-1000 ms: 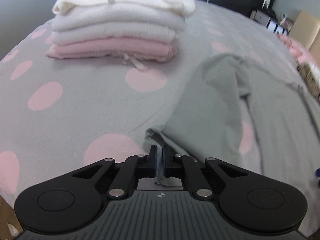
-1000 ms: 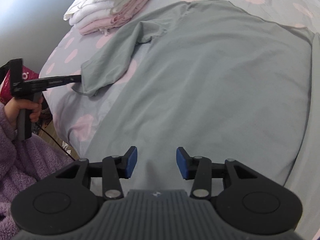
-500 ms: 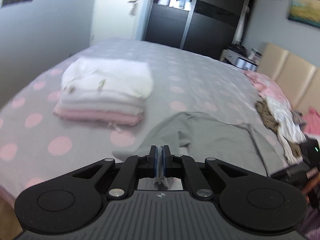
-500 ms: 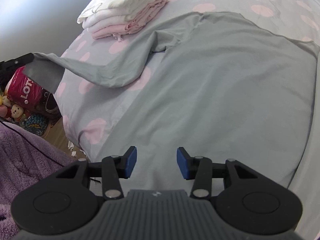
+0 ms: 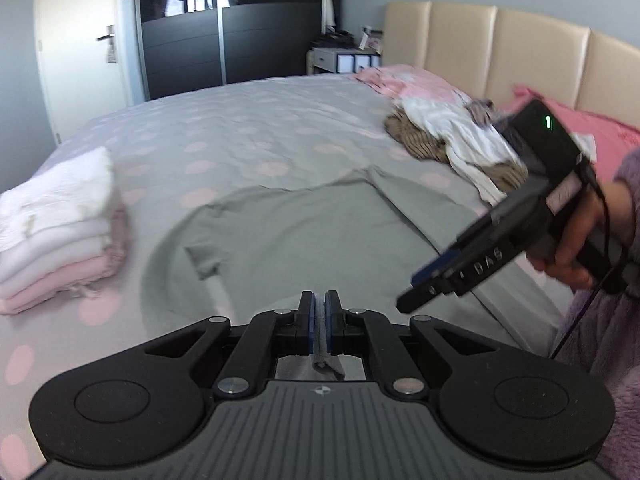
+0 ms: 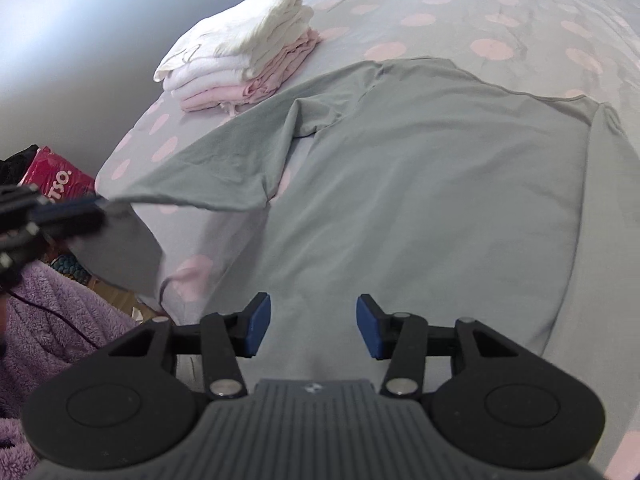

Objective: Fold clothes

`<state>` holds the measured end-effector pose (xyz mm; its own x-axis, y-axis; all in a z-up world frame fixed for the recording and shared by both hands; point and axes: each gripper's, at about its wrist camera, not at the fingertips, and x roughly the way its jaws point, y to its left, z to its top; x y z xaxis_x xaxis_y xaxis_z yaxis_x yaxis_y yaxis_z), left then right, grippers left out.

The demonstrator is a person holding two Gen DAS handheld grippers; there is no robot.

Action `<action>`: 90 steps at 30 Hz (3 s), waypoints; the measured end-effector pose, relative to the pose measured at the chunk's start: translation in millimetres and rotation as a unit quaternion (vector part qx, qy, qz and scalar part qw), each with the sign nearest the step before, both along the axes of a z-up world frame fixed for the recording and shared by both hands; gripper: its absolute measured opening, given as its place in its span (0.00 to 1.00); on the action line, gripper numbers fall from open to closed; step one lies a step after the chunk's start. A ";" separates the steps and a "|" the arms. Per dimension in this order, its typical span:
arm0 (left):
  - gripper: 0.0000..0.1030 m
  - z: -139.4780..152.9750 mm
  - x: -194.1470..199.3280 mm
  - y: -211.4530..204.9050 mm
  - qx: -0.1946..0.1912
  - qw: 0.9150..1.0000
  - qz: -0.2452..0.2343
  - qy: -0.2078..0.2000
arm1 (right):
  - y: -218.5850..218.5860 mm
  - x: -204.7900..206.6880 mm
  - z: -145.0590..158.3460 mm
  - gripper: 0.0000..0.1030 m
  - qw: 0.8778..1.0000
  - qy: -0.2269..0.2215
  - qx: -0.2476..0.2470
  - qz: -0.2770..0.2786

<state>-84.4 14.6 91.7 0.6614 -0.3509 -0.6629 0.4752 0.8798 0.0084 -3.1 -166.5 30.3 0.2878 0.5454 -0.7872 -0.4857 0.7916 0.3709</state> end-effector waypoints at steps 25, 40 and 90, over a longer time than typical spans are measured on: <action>0.48 -68.0 5.5 52.4 -0.045 0.985 0.154 0.059 | -12.8 3.2 -15.9 0.50 1.000 0.008 -0.027 -0.011; 0.03 -61.5 19.3 36.7 -0.073 0.994 0.053 0.060 | -5.0 6.0 -15.8 0.50 1.000 0.003 -0.030 -0.002; 0.04 -85.6 20.3 -26.5 -0.068 0.995 -0.020 0.070 | -22.0 11.5 -9.0 0.47 0.998 -0.022 -0.025 -0.048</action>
<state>-64.1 -11.9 6.1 0.5491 -0.4672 -0.6929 0.4974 0.8490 -0.1783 8.4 -188.4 21.3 0.3728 0.4734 -0.7980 -0.4212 0.8527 0.3090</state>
